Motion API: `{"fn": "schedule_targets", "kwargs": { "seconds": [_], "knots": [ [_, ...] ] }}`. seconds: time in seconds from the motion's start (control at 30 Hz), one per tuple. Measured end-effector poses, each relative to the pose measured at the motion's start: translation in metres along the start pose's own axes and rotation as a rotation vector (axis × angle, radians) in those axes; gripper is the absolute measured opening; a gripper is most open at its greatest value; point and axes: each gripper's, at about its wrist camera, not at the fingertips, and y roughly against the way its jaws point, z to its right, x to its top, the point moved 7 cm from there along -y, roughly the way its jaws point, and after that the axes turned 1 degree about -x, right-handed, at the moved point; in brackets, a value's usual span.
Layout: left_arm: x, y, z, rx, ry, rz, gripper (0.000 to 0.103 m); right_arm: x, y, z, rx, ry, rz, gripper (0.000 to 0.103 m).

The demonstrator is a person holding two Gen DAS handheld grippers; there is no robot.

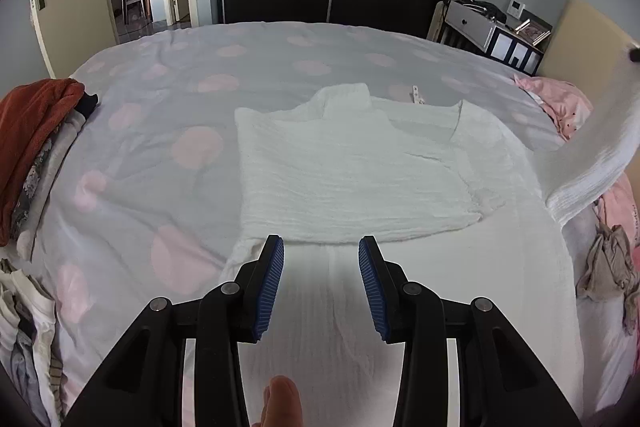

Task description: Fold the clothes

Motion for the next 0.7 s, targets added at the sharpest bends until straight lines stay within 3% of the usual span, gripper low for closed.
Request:
{"fn": "schedule_targets", "kwargs": {
  "seconds": [0.23, 0.4, 0.53, 0.7],
  "knots": [
    [0.002, 0.001, -0.027, 0.002, 0.046, -0.007, 0.041, -0.008, -0.002, -0.144, 0.082, 0.13, -0.054, 0.009],
    [0.004, 0.0, -0.039, -0.019, 0.085, -0.015, 0.041, -0.035, -0.023, -0.228, 0.151, 0.198, -0.128, 0.009],
    [0.006, -0.002, -0.042, -0.019, 0.078, -0.01, 0.041, -0.069, -0.05, -0.283, 0.194, 0.268, -0.196, 0.008],
    [0.003, -0.008, -0.047, -0.016, 0.077, -0.03, 0.043, -0.106, -0.081, -0.323, 0.248, 0.303, -0.265, 0.009]
  ]
}}
